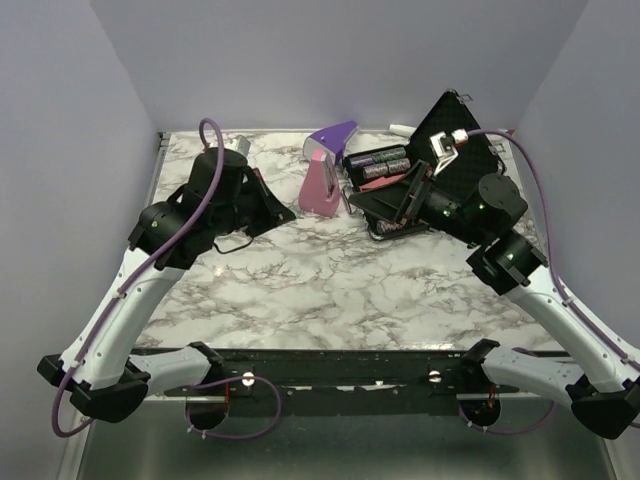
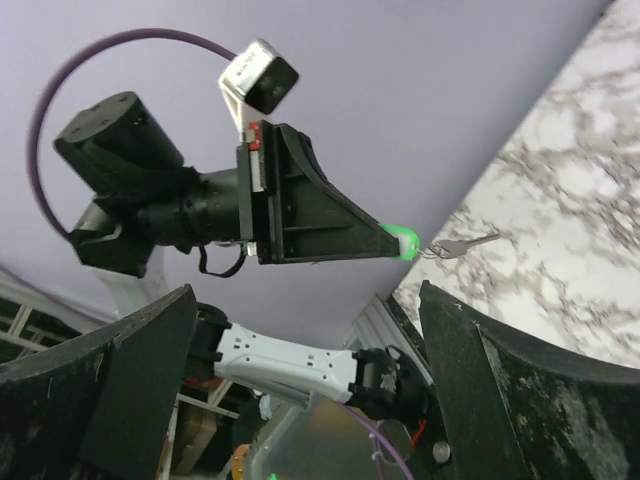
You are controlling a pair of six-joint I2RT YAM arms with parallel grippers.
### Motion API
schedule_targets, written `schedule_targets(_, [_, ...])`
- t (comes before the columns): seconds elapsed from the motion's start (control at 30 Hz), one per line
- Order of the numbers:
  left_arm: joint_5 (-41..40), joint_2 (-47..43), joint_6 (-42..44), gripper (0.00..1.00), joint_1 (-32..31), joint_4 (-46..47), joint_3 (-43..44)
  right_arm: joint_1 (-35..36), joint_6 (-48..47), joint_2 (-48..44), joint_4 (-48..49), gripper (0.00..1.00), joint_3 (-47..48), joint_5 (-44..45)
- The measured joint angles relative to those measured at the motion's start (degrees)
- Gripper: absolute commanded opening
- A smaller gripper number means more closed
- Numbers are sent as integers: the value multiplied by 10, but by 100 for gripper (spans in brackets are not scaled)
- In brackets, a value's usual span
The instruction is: Remove the keys from the keyring
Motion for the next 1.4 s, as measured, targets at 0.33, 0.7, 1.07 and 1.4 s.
schedule_targets(0.33, [30, -54, -128, 0, 0, -8, 32, 0, 6, 9, 212, 96, -29, -32])
schedule_targets(0.7, [57, -89, -251, 0, 0, 27, 30, 0, -16, 58, 347, 89, -70, -59])
schedule_targets(1.07, [81, -91, -332, 0, 0, 86, 20, 26, -31, 117, 462, 81, -77, -80])
schedule_targets(1.4, [102, -86, -360, 0, 21, 131, 18, 43, -32, 162, 543, 79, -77, -81])
